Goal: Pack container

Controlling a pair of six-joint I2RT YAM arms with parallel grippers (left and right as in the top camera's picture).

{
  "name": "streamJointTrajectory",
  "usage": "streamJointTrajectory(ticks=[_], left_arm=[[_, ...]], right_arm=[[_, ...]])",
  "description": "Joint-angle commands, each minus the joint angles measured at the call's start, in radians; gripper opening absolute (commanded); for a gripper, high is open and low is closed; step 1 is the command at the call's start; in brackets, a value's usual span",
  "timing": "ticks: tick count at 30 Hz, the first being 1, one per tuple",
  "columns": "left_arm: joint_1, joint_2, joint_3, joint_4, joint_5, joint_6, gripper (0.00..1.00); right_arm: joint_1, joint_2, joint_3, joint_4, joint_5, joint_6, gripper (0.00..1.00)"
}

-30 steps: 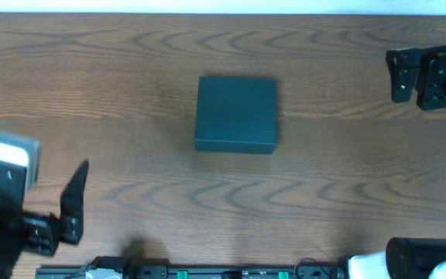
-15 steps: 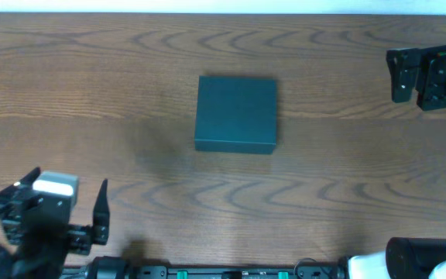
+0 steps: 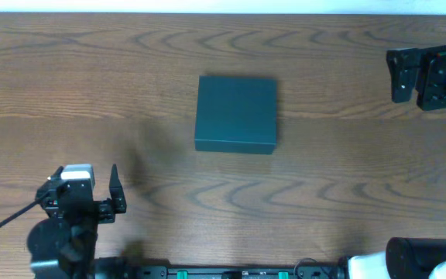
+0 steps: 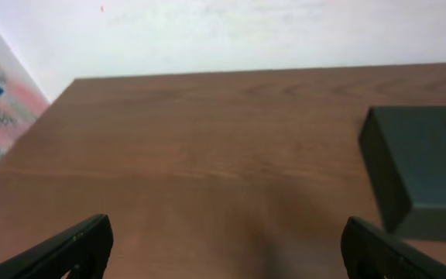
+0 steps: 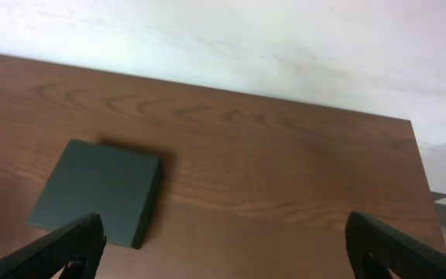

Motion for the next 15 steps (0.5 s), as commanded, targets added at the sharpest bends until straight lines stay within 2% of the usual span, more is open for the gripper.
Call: streamJointTrajectory(ticks=[1,8,11,15], left_arm=[[0.018,-0.081,-0.111,0.042,-0.013,-0.043,0.95],[0.026,-0.210,-0.303,0.116,-0.032,-0.119,0.95],[0.027,-0.208,-0.349,0.140,-0.037,-0.162,0.95],[0.027,-0.209,-0.397,0.140,-0.037,-0.161,0.95]], right_arm=[[0.005,0.000,0.002,-0.003,0.006,-0.014,0.99],[0.005,0.000,0.002,-0.003,0.006,-0.014,0.99],[0.005,0.000,0.002,-0.003,0.006,-0.014,0.99],[0.005,0.000,0.002,-0.003,0.006,-0.014,0.99]])
